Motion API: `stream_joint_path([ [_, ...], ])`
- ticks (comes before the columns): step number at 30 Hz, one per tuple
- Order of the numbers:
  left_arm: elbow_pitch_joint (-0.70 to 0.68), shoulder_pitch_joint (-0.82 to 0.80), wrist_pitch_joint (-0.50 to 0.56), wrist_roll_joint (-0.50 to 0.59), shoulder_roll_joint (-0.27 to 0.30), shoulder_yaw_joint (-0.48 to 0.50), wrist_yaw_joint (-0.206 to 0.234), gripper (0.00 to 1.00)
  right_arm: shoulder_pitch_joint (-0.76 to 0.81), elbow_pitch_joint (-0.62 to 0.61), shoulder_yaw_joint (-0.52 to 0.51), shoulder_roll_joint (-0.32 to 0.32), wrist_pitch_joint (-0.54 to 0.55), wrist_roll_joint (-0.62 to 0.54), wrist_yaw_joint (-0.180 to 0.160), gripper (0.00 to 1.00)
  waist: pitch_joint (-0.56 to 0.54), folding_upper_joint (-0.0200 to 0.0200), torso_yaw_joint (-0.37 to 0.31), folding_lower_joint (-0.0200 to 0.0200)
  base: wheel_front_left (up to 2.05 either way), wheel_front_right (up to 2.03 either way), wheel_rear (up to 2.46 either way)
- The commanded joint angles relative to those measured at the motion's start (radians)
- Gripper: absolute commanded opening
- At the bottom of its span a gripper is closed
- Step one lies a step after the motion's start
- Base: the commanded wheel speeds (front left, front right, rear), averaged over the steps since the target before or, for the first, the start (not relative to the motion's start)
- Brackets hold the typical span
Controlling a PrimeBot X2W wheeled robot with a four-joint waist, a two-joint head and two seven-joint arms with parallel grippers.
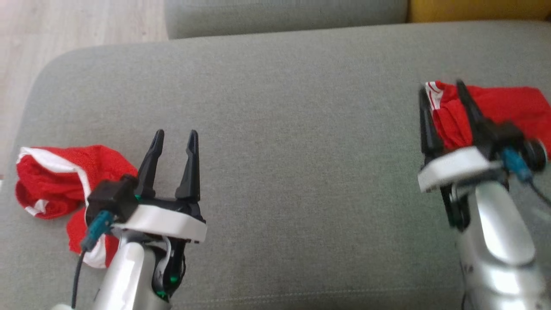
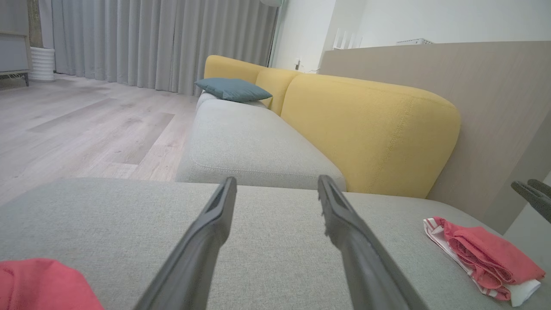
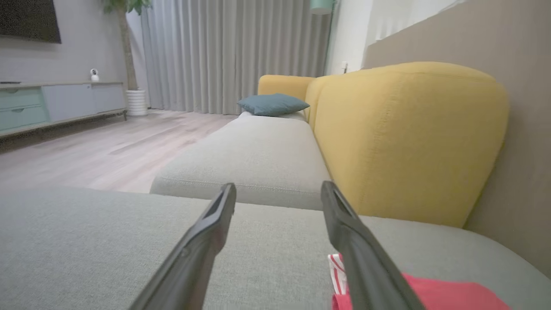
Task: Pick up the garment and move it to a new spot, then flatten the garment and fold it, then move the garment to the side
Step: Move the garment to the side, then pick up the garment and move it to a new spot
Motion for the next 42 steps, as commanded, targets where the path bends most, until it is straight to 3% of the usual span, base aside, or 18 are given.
stream_joint_path([
  [1,-0.036,-0.021,-0.005,0.017,0.008,0.031,0.001,1.00,0.005,-0.045,0.011,0.014,-0.012,-0.005,0.007,1.00,-0.013,0.0000,0.009,0.0000,0.00,0.00,0.00],
  [11,-0.033,0.047,-0.005,0.024,0.008,0.026,0.013,1.00,0.230,-0.183,0.039,0.030,-0.032,0.067,0.007,1.00,-0.064,0.0000,0.016,0.0000,0.00,0.00,0.00],
  [16,-0.055,0.083,-0.005,0.008,0.008,0.032,0.055,1.00,0.286,-0.212,0.060,0.030,-0.035,0.106,0.007,1.00,-0.077,0.0000,0.013,0.0000,0.00,0.00,0.00],
  [23,-0.074,0.109,-0.005,0.020,0.008,0.022,0.072,1.00,0.310,-0.237,0.069,0.030,-0.036,0.145,0.007,1.00,-0.075,0.0000,0.013,0.0000,0.00,0.00,0.00],
  [42,-0.070,0.106,-0.005,0.020,0.008,0.019,0.062,1.00,0.316,-0.257,0.064,0.031,-0.036,0.173,0.007,1.00,-0.069,0.0000,0.011,0.0000,0.00,0.00,0.00],
])
